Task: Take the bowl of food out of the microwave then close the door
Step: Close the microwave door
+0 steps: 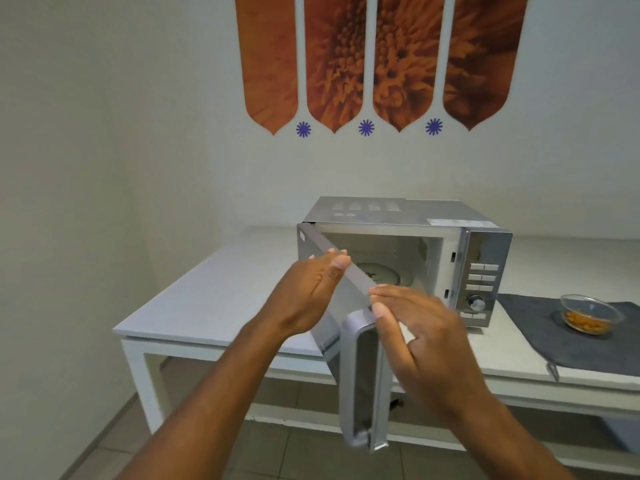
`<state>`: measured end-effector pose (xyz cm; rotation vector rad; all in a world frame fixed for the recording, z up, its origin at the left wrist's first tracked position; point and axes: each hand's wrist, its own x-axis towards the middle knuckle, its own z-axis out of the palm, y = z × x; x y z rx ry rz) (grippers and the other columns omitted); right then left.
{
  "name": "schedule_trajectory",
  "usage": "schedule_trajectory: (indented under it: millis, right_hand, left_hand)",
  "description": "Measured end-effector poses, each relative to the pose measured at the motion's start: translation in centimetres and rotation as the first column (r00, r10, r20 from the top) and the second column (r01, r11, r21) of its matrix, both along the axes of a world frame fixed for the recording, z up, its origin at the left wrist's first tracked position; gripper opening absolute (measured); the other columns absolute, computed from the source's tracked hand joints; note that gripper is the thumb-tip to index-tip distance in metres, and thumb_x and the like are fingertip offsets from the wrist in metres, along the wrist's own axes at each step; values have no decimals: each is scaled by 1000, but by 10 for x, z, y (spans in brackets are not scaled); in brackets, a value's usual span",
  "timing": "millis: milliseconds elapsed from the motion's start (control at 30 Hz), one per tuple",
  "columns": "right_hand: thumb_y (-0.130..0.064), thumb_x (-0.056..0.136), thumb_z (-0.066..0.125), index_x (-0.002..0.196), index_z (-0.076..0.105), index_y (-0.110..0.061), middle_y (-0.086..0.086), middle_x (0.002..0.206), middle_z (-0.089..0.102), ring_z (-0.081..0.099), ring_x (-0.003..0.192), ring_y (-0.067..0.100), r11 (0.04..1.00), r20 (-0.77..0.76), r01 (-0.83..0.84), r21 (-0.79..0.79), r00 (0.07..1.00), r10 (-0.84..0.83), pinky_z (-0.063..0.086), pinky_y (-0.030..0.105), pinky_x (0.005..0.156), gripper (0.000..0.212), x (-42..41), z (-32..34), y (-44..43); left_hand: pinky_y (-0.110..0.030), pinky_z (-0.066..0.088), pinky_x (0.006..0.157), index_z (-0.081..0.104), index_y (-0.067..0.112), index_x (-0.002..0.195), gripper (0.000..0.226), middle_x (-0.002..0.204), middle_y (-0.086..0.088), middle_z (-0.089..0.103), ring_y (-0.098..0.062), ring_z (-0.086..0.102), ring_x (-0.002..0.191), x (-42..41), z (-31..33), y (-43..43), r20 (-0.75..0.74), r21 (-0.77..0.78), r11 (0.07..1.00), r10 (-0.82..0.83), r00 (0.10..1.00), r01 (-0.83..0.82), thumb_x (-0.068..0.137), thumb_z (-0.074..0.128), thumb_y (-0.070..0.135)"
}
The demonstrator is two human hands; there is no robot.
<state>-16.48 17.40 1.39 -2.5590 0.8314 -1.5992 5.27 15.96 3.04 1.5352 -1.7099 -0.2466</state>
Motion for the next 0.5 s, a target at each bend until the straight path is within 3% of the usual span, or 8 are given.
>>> schedule_trajectory:
  millis: [67,133,233,367,500]
  right_hand:
    - [-28,99,57,109,79,-11,4,111,81,68,104,7,994,-32,104,-21,994,-105,50,30,92,30,-14,1,-8]
    - [-23,96,65,111,79,-10,6,111,81,74,103,19,977,-110,212,-15,971,-212,43,32,94,25,-26,4,-17]
    - [-23,99,65,117,76,-15,3,114,79,74,106,24,937,-271,346,47,907,-321,45,39,97,22,-41,17,-33]
    - [-41,104,50,109,69,-26,-11,104,70,64,101,13,882,-398,470,41,817,-417,43,37,102,25,-53,29,-59]
    - [-60,93,61,108,64,-25,-10,102,61,60,103,14,841,-495,539,47,744,-449,42,38,105,39,-61,34,-88]
  left_hand:
    - [-48,18,134,48,32,159,76,171,5,40,-15,25,162,-13,-1,-12,89,13,1000,2,996,-4,102,17,70]
    - [-33,4,131,41,30,162,77,173,6,36,-1,16,157,-25,-1,-24,169,0,1000,-12,986,12,101,14,68]
    - [-26,-1,126,33,26,165,78,175,5,31,-7,15,163,-41,-2,-45,310,-16,999,-22,951,28,101,9,64]
    - [-31,-5,131,27,20,168,73,178,0,25,-13,12,166,-55,-2,-72,441,-13,999,-31,897,42,104,13,53]
    - [-38,1,135,22,18,169,72,179,-4,21,-17,14,166,-63,-3,-99,538,-29,999,-6,843,26,103,29,44]
